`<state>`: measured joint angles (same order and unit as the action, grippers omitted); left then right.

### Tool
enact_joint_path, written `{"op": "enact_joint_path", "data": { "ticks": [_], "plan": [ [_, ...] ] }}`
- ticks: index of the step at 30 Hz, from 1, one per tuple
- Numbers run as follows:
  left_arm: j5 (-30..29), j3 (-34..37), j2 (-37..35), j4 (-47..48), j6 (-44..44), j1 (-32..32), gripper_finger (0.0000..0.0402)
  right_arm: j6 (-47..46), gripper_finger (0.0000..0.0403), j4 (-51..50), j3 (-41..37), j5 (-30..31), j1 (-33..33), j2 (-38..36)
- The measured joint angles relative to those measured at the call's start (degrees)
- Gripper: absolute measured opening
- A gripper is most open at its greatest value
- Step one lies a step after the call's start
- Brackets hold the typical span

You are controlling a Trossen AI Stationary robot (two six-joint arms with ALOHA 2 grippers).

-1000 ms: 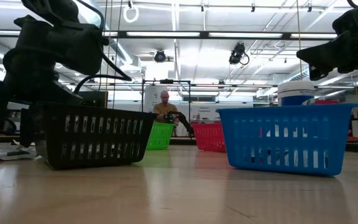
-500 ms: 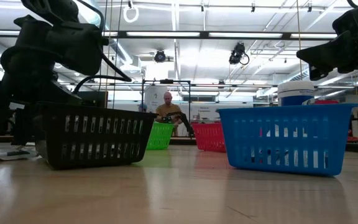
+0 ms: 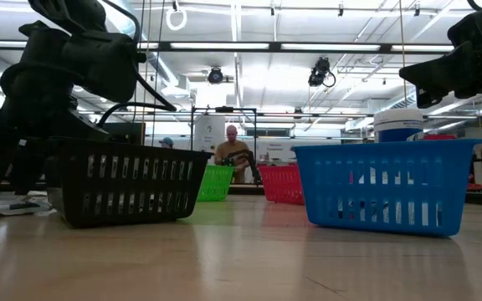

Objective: Pick & Place First Aid Supplies
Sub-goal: Put the black towelette pack into the black bin

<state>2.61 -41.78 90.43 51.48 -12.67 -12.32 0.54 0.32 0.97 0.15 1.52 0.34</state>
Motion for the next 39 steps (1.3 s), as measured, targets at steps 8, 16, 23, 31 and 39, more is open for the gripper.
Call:
{"op": "enact_joint_path", "data": {
  "ticks": [8,16,23,31,39],
  "plan": [
    [0.02,0.02,0.00,-0.04,0.00,0.00,0.0193,0.00,0.0013,0.00,0.00,0.01,0.02,0.00],
    [0.22,0.04,0.00,-0.07,-0.15,0.00,0.0173,-0.01,0.0013,0.01,0.01,-0.01,0.00,0.00],
    [0.07,-1.30,0.28,0.82,-0.07,-0.02,0.0173,0.00,0.0013,0.01,0.01,0.01,0.02,0.00],
    [0.01,-3.75,0.07,1.74,-0.03,-0.04,0.0173,-0.01,0.0013,0.01,0.01,0.01,0.00,0.01],
    [-0.44,-3.98,0.00,3.38,0.05,-0.04,0.0174,0.00,0.0013,0.00,0.02,-0.01,0.00,0.00]
  ]
}}
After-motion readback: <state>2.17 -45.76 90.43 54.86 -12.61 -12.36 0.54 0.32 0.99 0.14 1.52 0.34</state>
